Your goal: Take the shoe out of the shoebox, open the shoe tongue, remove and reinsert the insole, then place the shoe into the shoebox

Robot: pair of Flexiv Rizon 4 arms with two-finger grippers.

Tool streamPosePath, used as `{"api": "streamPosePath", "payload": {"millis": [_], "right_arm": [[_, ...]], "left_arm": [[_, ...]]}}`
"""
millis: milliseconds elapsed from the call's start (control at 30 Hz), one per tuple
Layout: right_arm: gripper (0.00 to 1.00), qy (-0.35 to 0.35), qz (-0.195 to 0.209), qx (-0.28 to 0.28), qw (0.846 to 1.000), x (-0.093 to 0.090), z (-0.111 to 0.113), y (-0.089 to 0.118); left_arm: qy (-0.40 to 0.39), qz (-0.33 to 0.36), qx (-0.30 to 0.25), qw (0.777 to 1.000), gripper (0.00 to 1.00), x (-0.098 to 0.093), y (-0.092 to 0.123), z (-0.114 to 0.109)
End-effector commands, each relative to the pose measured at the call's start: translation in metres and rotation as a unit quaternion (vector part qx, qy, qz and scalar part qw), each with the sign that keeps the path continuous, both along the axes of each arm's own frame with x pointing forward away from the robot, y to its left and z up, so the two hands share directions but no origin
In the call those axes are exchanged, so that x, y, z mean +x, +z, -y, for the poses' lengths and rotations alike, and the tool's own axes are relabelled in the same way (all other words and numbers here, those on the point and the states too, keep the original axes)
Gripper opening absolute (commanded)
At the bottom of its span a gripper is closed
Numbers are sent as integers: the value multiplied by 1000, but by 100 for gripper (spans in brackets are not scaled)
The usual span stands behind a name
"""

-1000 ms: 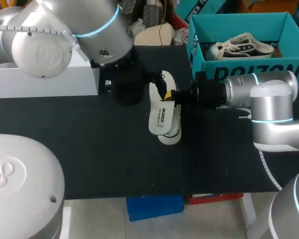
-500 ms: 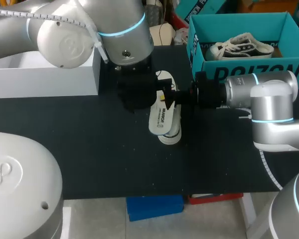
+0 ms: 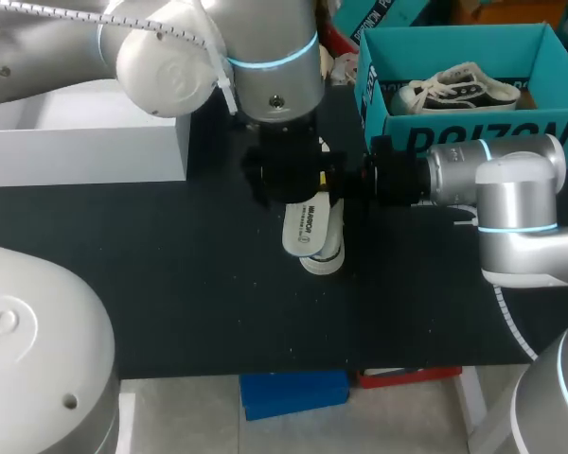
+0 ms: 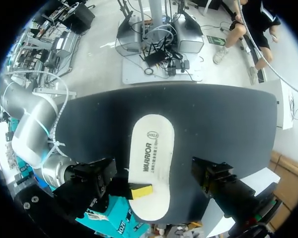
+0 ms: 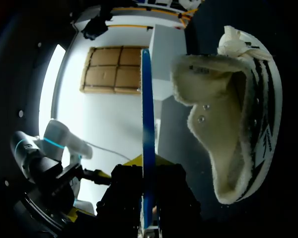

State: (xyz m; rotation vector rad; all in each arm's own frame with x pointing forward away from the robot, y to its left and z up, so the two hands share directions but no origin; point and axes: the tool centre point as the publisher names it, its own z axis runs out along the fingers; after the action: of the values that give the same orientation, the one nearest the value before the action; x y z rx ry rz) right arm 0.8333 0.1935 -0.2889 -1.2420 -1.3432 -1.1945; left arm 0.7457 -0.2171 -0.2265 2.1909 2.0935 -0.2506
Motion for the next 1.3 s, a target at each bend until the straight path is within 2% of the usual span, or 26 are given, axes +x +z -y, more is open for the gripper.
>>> {"api": "streamPosePath", "payload": {"millis": [33, 300, 433, 733, 900, 1300], "right_arm": [[0, -1, 0, -1, 1000, 0, -1, 0], [0, -1, 0, -1, 1000, 0, -1, 0], [0, -1, 0, -1, 1000, 0, -1, 0], [0, -1, 0, -1, 1000, 0, -1, 0], [0, -1, 0, -1, 1000, 0, -1, 0], [0, -1, 0, -1, 1000, 0, -1, 0]], "left_arm": [[-1, 1, 15, 1000, 100, 7, -1, 5], [2, 3, 16, 1000, 100, 26, 3, 5], [4, 5, 16, 1000, 100, 43, 8, 6], [7, 13, 22, 1000, 100, 87, 14, 7], [8, 16, 25, 1000, 100, 118, 18, 5], [8, 22, 30, 999, 100, 179, 5, 7]]}}
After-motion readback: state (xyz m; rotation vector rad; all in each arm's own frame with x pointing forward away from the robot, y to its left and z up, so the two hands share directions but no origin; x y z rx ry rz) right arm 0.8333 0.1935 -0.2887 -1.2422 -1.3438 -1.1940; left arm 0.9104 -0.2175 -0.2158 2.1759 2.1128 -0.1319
